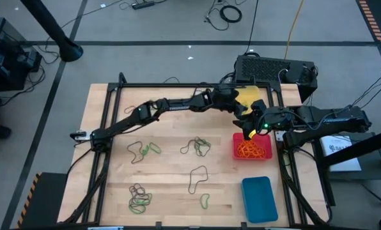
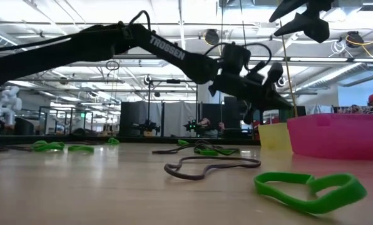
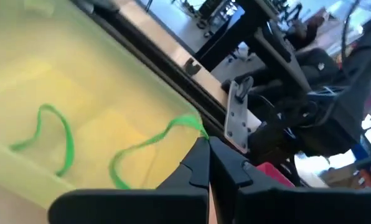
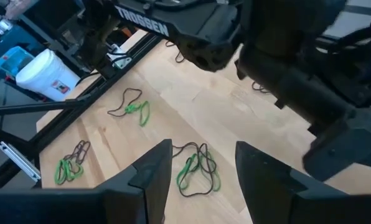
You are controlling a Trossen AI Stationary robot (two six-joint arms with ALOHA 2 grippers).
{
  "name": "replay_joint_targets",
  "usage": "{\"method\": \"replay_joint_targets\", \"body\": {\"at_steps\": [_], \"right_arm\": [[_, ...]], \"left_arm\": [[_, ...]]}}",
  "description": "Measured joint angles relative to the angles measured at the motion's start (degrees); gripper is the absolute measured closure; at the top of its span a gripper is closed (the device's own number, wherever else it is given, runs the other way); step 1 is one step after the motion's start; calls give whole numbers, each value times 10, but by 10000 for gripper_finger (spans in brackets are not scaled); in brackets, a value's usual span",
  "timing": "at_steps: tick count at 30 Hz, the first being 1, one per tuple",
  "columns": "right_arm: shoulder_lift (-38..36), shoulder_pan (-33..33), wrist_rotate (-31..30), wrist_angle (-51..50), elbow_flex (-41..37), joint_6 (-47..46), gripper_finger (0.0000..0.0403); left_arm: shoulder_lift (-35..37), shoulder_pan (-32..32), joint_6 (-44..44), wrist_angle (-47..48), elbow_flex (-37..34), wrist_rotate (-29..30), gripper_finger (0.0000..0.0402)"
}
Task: Sort rubber bands into baskets
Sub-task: Put the green rubber band into the yellow bin
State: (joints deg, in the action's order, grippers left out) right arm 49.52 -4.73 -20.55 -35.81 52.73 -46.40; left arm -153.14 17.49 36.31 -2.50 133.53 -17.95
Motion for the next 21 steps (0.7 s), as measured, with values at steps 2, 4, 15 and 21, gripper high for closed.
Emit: {"method": "replay_joint_targets", "body": {"at_steps": [2,4,15,21], "right_arm": [[0,0,2,0,0,-7,234],[0,0,9,0,0,-9,234],[0,0,12,0,0,-20,234],[0,0,15,-2,0,-20,234]], "left_arm": [[-8,1,23,-7,0,0,401],[-10,2,27,-10,0,0,400],[-10,2,-8,-21,0,5,330],[-10,2,-8,-14,0,-5,285]]}}
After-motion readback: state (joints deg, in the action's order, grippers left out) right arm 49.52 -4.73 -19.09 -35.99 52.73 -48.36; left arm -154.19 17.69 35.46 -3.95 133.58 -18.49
